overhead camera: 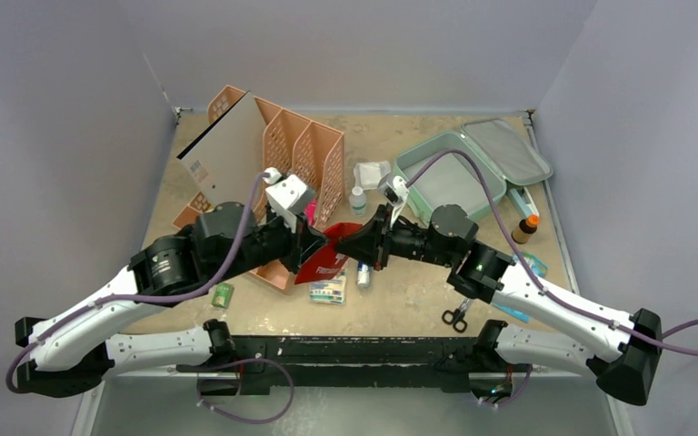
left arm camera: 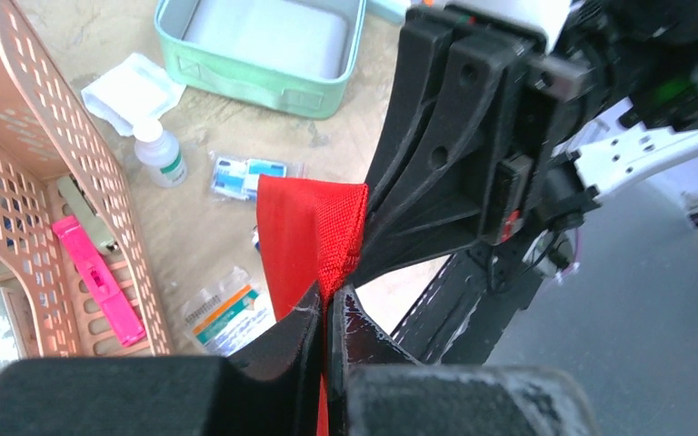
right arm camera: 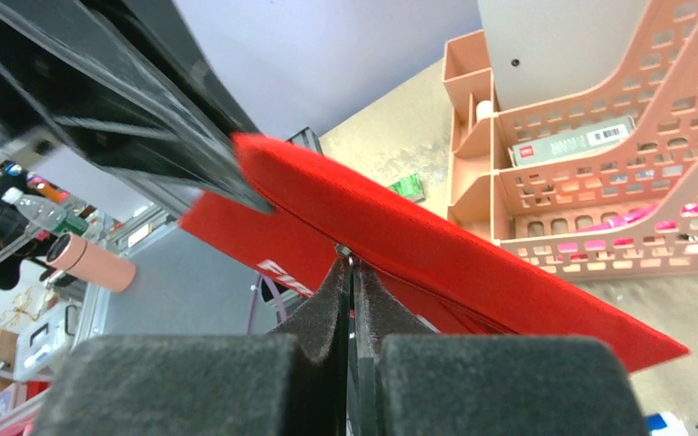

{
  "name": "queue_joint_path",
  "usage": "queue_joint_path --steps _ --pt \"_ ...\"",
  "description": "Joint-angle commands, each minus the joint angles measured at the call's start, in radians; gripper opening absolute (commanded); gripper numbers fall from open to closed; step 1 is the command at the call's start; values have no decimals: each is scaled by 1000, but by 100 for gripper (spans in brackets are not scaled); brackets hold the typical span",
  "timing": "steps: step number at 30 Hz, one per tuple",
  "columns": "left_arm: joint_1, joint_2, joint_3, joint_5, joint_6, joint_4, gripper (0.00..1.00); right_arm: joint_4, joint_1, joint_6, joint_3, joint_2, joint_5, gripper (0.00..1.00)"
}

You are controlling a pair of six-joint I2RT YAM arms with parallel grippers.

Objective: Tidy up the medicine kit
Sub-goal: Zip the medicine pouch.

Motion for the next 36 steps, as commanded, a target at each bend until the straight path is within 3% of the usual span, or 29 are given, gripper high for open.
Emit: queue_joint_path --steps 1,10,29,36 --pt "6 -60 18 -41 -77 134 0 -69 -13 -16 -42 -24 76 0" --pt "6 -87 13 85 -118 177 0 -150 -57 -26 -68 -29 162 0" --pt "6 -139 16 84 -139 186 0 -191 -125 -40 -97 0 144 0" --pt "6 -106 -11 -33 -209 204 0 -202 -125 -31 -19 -45 91 41"
